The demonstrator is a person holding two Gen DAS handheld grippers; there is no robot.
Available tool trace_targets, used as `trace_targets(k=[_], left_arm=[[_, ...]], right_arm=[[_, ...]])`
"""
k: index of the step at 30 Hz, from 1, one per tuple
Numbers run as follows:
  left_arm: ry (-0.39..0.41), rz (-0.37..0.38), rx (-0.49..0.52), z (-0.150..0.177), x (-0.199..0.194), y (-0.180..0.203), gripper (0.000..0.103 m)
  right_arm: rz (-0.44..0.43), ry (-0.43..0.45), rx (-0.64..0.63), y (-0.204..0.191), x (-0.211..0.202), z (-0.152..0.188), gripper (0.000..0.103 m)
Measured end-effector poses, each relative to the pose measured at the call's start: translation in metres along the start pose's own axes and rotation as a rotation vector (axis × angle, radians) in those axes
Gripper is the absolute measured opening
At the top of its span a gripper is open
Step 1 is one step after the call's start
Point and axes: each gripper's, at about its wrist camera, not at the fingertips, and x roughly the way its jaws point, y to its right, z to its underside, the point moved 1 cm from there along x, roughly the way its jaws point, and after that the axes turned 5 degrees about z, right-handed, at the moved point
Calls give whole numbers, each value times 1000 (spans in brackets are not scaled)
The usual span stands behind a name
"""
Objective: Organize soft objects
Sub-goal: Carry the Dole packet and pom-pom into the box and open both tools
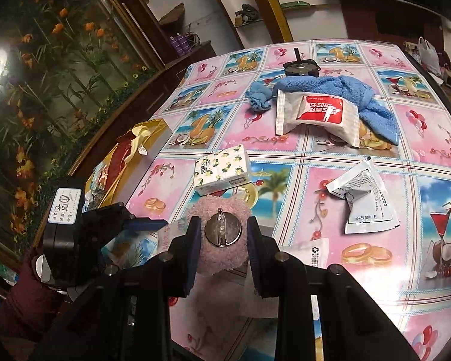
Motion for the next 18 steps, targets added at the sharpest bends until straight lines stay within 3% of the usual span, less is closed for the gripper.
trace_targets(k=[6, 8, 12, 15, 18], left_arm=[[87, 9, -168, -1, -5, -5, 63], [138, 51, -232, 0, -17, -9, 63], [245, 67, -316, 9, -56, -20, 63], [311, 7, -387, 30, -96, -40, 63], [350, -106, -472, 51, -127, -72, 63]], right_arm=[[-23, 4, -7, -3, 0, 8, 29], [-26, 4, -3, -1, -1, 8, 29], [-49, 8, -5, -6, -2, 5, 29], [-81, 4, -28, -18, 3, -1, 29], [-118, -11, -67, -42, 13, -9, 29]])
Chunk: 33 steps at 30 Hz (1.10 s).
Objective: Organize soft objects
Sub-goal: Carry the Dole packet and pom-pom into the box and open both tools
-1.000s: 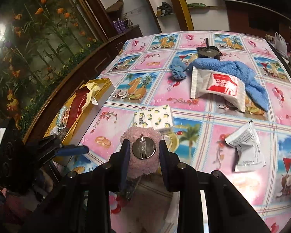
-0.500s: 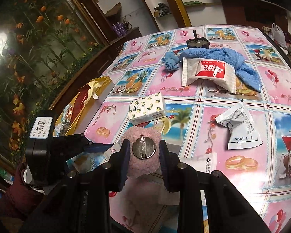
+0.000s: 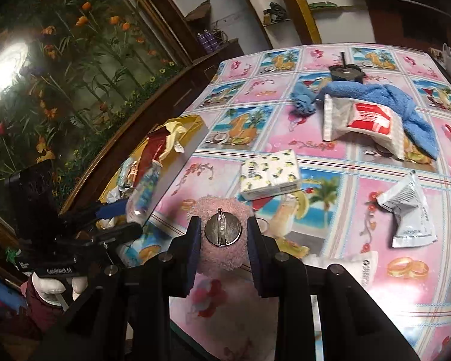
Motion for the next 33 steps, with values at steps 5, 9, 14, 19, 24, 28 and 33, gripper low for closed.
trace_targets(k=[5, 9, 14, 19, 24, 28, 33], left_arm=[[16, -187, -96, -16, -20, -69, 64], [-4, -231, -174, -33, -8, -120, 64], [1, -183, -359, -41, 16, -182, 67], [18, -36, -477, -36, 14, -201, 67], [42, -55, -476, -29, -12, -187, 67], [139, -277, -331, -28, -39, -155, 67], [234, -579, -199, -18, -59, -111, 69]], right_arm=[[-69, -30, -82, -50, 29, -18, 29], [-113, -37, -124, -90, 54, -32, 29], [-146, -62, -149, -131, 93, -51, 31], [-17, -81, -238, -160, 137, -61, 38], [10, -114, -233, -154, 160, -58, 47], [-14, -73, -202, -150, 149, -57, 50], [-5, 31, -215, -141, 110, -47, 54]])
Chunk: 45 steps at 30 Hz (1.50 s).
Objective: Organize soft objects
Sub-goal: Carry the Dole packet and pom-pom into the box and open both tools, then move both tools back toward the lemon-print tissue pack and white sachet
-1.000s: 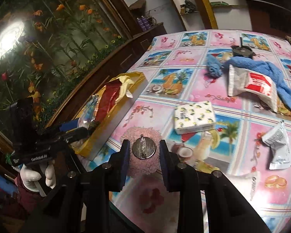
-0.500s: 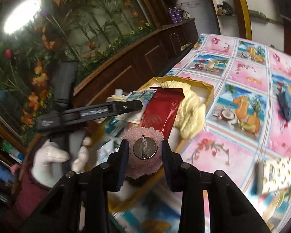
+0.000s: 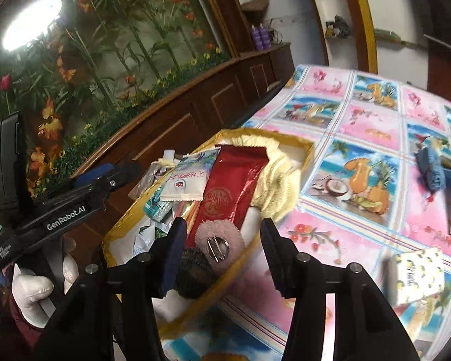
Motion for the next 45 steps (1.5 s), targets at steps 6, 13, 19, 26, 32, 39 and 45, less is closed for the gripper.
trace_targets(k=[6, 13, 19, 26, 32, 39, 45], left_arm=[[8, -21, -6, 19, -28, 17, 69], [22, -16, 93, 23, -52, 55, 69], [26, -25, 155, 30, -63, 80, 69], [29, -9, 205, 36, -74, 105, 69], [19, 7, 242, 38, -75, 121, 69], [-18, 74, 241, 40, -69, 127, 69], [-81, 230, 215, 54, -56, 133, 69]], right_arm=[[40, 37, 8, 13, -24, 20, 58], [23, 43, 106, 37, -37, 40, 58], [35, 71, 151, 55, -58, 56, 59], [47, 95, 205, 77, -73, 70, 59], [55, 99, 223, 88, -81, 76, 59], [88, 114, 247, 110, -94, 79, 59], [307, 129, 330, 175, -125, 74, 59]])
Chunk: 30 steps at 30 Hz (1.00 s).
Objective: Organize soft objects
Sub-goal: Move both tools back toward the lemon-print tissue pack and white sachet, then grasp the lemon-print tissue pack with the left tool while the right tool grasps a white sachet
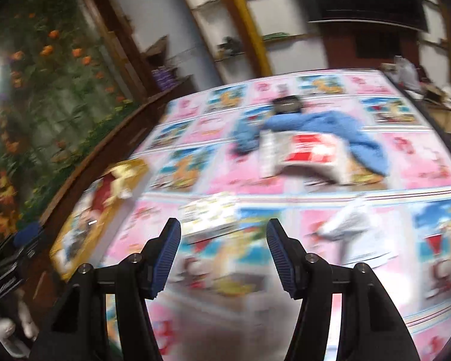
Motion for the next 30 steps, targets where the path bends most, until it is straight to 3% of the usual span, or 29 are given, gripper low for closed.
trace_targets(k=[3, 5, 9, 14, 17, 20, 22, 25, 27, 30], left_arm=[[-20, 46, 12, 5, 9, 8, 69], [-35, 69, 9, 7, 14, 11, 69], [-65, 127, -30, 10, 19, 8, 69], [-40, 126, -58, 11, 13, 0, 69], [-32, 143, -40, 10, 11, -4, 69], [-69, 206, 11, 9, 20, 2, 69], [-106, 268, 54, 8, 30, 8, 69], [-130, 292, 183, 3, 48, 26, 69], [-135, 244, 268, -6, 67, 38, 69], [-149, 227, 227, -25, 98, 39, 69]], right_arm=[[79, -34, 18, 26, 7, -11, 59], [83, -62, 15, 28, 15, -15, 59], [-8, -142, 4, 10, 50, -24, 59], [-51, -273, -24, -29, 109, -32, 59], [-111, -342, -67, -51, 122, -23, 61], [-246, -382, -90, -62, 106, -10, 60], [-259, -335, -79, -52, 78, -8, 60], [-229, -274, -69, -19, 33, -5, 60], [-179, -247, -62, 11, 5, 1, 61], [-106, -237, -17, 50, -21, 16, 61]])
